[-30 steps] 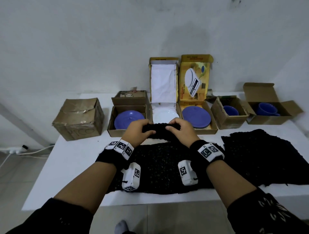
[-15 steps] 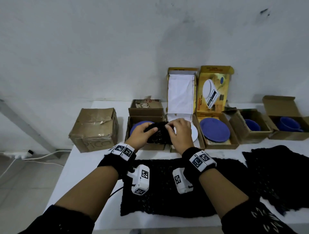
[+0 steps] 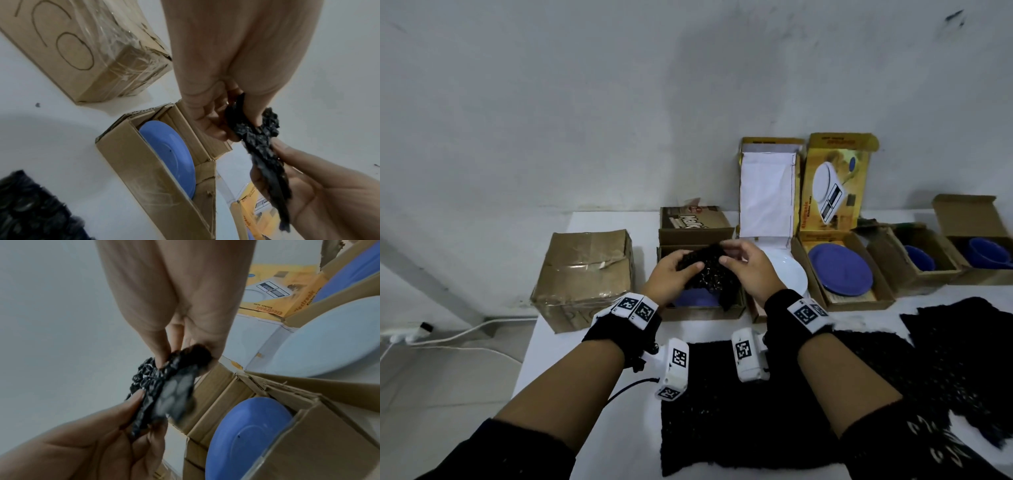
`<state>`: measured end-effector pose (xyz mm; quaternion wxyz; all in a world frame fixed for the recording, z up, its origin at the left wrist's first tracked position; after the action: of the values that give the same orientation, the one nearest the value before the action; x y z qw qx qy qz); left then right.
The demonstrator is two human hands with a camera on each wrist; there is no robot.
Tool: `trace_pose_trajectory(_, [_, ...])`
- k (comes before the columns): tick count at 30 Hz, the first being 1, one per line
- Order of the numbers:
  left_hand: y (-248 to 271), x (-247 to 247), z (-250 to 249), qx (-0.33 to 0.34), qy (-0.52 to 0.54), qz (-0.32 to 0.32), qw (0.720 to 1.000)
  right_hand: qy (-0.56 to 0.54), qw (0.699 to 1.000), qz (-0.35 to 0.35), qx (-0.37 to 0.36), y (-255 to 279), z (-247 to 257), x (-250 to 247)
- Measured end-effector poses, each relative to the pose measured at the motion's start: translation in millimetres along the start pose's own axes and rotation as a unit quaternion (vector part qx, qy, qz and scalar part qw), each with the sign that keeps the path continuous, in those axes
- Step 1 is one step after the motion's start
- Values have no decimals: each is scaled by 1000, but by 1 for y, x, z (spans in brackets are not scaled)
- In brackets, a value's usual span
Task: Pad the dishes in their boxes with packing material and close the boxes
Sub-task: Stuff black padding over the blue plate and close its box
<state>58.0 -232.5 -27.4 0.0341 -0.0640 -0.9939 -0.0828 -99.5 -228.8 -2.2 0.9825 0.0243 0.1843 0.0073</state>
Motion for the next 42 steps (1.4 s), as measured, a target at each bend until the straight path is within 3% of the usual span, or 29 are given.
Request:
trace_pose_trajectory(2, [-4, -2, 4, -7, -6, -16, 1000, 36, 997, -68, -14, -3, 2, -5])
trace_pose_trajectory(4, [-8, -1, 7, -10, 13, -33, 999, 105, 988, -91, -69, -7, 3, -5])
trace_pose_trajectory(6, [-12, 0, 9, 0, 30, -40, 999, 150, 981, -45, -110, -8, 1, 3])
trace_pose_trajectory(10, [-21, -1, 13, 12, 3, -11, 1000, 195, 975, 42, -100, -20, -11, 12])
trace_pose_trajectory(14, [-27, -14, 20, 23, -88, -70, 993, 249, 967, 1, -59, -45, -24, 3])
trace_pose_trajectory(18, [-26, -38, 24, 62, -290, -162, 941, 293, 952, -58, -62, -72, -29, -6])
trace_pose_trajectory(21, [-28, -42, 33, 24, -336, -163, 927, 348, 934, -37, -72, -86, -38, 2])
trace_pose_trajectory(25, [-34, -49, 53, -31, -326, -164, 930, 402, 909, 7, -107, -93, -41, 16])
trace_pose_trajectory(34, [-36, -58, 73, -61, -273, -178, 943, 538, 822, 100, -158, -98, -48, 39])
trace_pose_trajectory(36, [-36, -58, 74, -58, -272, -178, 944, 610, 764, 119, -176, -96, -53, 45])
trace_pose_trajectory(38, [-37, -58, 76, -58, -274, -175, 944, 678, 705, 151, -143, -91, -64, 47])
trace_pose_trajectory(42, [-38, -57, 77, -51, -277, -171, 944, 712, 670, 162, -134, -88, -68, 48])
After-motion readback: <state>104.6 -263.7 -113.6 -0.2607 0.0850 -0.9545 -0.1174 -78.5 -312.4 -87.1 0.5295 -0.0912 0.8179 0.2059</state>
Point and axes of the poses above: each hand's wrist, its own y-axis away from the middle knuckle, its own x-axis out of the palm, z = x × y, the point moved 6 cm from there along -y, towards the middle knuckle, and after that the axes turned 9 degrees about y, right-handed, at the moved point
